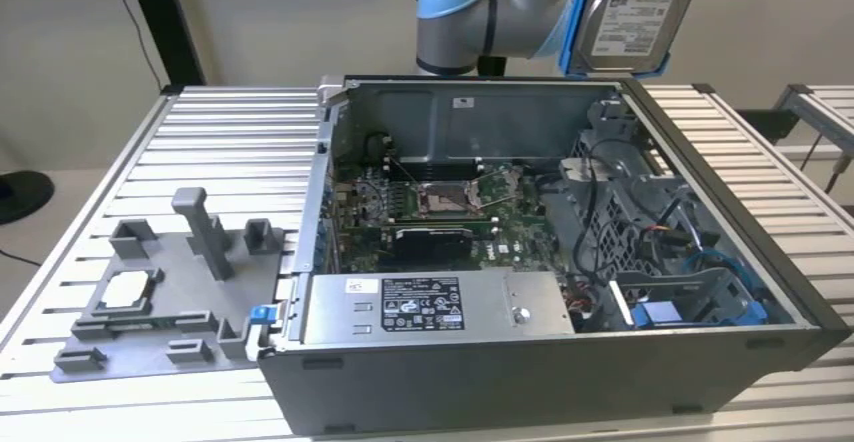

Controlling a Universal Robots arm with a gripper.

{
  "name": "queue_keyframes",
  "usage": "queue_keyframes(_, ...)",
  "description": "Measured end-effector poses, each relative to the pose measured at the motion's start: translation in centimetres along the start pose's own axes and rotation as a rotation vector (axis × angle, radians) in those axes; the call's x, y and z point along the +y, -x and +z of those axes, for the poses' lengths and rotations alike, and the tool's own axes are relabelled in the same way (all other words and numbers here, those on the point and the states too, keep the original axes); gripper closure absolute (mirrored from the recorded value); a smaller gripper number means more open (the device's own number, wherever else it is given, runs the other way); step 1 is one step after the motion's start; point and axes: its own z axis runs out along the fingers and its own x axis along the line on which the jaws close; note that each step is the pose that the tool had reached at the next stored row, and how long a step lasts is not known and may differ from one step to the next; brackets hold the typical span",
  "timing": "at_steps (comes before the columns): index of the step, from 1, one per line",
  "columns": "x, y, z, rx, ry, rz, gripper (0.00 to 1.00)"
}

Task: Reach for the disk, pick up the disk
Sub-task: 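Pick up the disk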

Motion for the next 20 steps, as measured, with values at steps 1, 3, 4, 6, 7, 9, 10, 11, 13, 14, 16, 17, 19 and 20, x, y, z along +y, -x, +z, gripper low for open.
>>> queue_keyframes(1, 0.0, 0.0, 0.0, 0.0, 0.0, 0.0, 1.0)
queue_keyframes(3, 0.0, 0.0, 0.0, 0.0001, 0.0, 0.0, 1.0)
queue_keyframes(4, 0.0, 0.0, 0.0, 0.0002, 0.0, 0.0, 1.0)
queue_keyframes(6, 0.0, 0.0, -0.01, 0.0002, 0.0, 0.0, 1.0)
queue_keyframes(7, 0.0, 0.0, -0.01, 0.0002, 0.0, 0.0, 1.0)
queue_keyframes(9, 0.0, 0.0, -0.01, 0.0002, 0.0, 0.0, 1.0)
queue_keyframes(10, 0.01, -0.01, 0.0, 0.0001, 0.0, 0.0, 1.0)
queue_keyframes(11, 0.01, -0.01, 0.0, 0.0001, 0.0, 0.0, 1.0)
queue_keyframes(13, 0.01, -0.3, -0.01, 0.0004, 0.0, 0.0, 1.0)
queue_keyframes(14, 0.0, -0.52, 0.0, 0.0001, 0.0, 0.0, 1.0)
queue_keyframes(16, 0.0, -0.89, 0.0, 0.0004, 0.0001, 0.0, 1.0)
queue_keyframes(17, 0.0, -1.15, 0.01, 0.0001, 0.0, 0.0, 1.0)
queue_keyframes(19, -0.01, -1.63, 0.02, 0.0002, 0.0, 0.0, 1.0)
queue_keyframes(20, -0.01, -1.87, 0.02, 0.0002, 0.0001, 0.0, 1.0)
